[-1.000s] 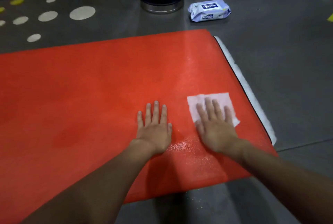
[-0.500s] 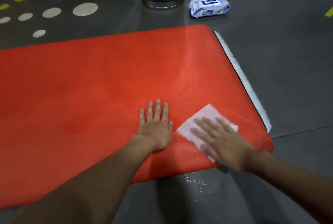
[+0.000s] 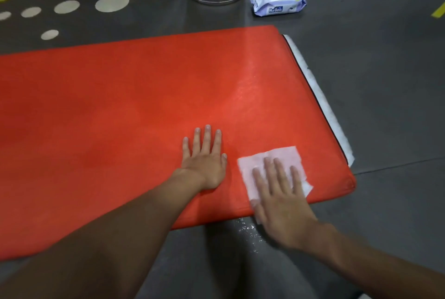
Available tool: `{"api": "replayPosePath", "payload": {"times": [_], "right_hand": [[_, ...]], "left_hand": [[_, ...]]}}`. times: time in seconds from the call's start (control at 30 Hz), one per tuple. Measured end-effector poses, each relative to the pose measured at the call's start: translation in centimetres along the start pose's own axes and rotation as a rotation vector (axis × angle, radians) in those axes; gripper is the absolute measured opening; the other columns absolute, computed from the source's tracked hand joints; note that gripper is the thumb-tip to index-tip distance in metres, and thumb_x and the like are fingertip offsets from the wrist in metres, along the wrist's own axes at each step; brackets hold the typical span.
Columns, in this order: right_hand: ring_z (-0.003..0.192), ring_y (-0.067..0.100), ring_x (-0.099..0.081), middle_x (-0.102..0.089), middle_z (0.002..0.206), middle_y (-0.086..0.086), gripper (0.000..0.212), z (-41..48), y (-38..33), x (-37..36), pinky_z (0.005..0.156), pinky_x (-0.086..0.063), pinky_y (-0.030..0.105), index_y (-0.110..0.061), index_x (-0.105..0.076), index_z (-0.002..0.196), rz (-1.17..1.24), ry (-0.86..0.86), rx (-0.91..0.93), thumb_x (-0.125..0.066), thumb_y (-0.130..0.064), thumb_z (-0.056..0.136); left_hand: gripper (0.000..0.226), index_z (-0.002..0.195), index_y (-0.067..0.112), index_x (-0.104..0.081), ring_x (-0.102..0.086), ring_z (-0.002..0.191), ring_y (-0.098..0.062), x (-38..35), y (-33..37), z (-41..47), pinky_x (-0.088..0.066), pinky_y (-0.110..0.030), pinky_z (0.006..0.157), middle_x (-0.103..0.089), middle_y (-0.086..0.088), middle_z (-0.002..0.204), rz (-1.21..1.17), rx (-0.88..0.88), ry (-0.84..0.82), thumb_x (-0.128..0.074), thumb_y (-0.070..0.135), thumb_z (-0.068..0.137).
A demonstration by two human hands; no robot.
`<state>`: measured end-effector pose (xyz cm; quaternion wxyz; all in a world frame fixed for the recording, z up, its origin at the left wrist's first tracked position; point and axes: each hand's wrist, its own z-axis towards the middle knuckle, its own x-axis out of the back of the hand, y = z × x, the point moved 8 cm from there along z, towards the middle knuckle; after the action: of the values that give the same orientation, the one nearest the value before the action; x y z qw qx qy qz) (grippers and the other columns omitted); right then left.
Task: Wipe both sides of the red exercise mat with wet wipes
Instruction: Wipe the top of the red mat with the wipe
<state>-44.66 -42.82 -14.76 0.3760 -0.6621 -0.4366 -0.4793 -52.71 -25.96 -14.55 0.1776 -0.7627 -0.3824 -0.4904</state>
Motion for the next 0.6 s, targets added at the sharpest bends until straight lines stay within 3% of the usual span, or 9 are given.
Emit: {"api": "replayPosePath", "payload": {"times": [0.07,0.17,0.27,0.37,0.53,0.6], "right_hand": [[0.147,0.040,-0.021,-0.028,0.158,0.022,0.069,-0.7,-1.5,0.9,0.112,-0.015,0.062,-0.012,-0.041,0.149,-0.045,0.010,0.128,-0.031,-0.051,0.093],[0.153,0.025,0.001,-0.011,0.165,0.006,0.072,0.4,0.1,4.1,0.119,0.005,0.052,-0.026,-0.027,0.155,0.082,0.062,0.024,-0.013,-0.057,0.092],[0.151,0.030,-0.014,-0.022,0.161,0.016,0.068,1.0,-0.8,4.1,0.120,-0.007,0.048,-0.010,-0.029,0.154,0.134,0.131,-0.077,-0.016,-0.046,0.097],[0.147,0.039,-0.024,-0.027,0.156,0.027,0.069,0.8,-2.2,1.0,0.115,-0.017,0.052,0.000,-0.036,0.149,0.066,0.033,-0.041,-0.028,-0.044,0.097],[0.149,0.034,-0.019,-0.021,0.160,0.020,0.083,-0.8,-0.3,1.1,0.115,-0.012,0.052,-0.010,-0.033,0.153,-0.051,-0.022,0.170,-0.042,-0.059,0.086],[0.152,0.032,-0.004,-0.007,0.163,0.017,0.089,-1.8,-0.8,1.6,0.117,-0.005,0.050,-0.017,-0.021,0.157,-0.026,-0.099,0.220,-0.043,-0.062,0.084]], "left_hand": [[0.063,0.154,0.027,0.018,0.027,0.147,-0.026,0.4,-0.4,0.0,0.013,-0.051,0.119,0.030,-0.001,0.159,-0.011,-0.019,-0.006,-0.016,0.044,0.104],[0.061,0.153,0.036,0.016,0.027,0.147,-0.028,0.9,-2.1,-0.1,0.013,-0.055,0.117,0.030,-0.004,0.159,-0.037,0.048,0.018,-0.018,0.046,0.103],[0.062,0.151,0.035,0.022,0.033,0.143,-0.032,0.2,-3.3,-0.5,0.015,-0.066,0.111,0.035,-0.003,0.157,-0.057,0.163,0.008,-0.011,0.051,0.102],[0.062,0.151,0.035,0.023,0.035,0.142,-0.032,0.0,-3.4,-0.4,0.015,-0.067,0.111,0.036,-0.002,0.156,-0.063,0.159,-0.030,-0.010,0.053,0.101],[0.062,0.150,0.038,0.024,0.036,0.142,-0.031,-0.1,-3.6,-0.1,0.017,-0.066,0.111,0.038,0.000,0.155,-0.062,0.159,-0.052,-0.010,0.054,0.101],[0.062,0.149,0.038,0.024,0.036,0.142,-0.031,-0.2,-3.6,-0.1,0.017,-0.066,0.110,0.038,-0.001,0.155,-0.067,0.165,-0.057,-0.011,0.054,0.101]]}}
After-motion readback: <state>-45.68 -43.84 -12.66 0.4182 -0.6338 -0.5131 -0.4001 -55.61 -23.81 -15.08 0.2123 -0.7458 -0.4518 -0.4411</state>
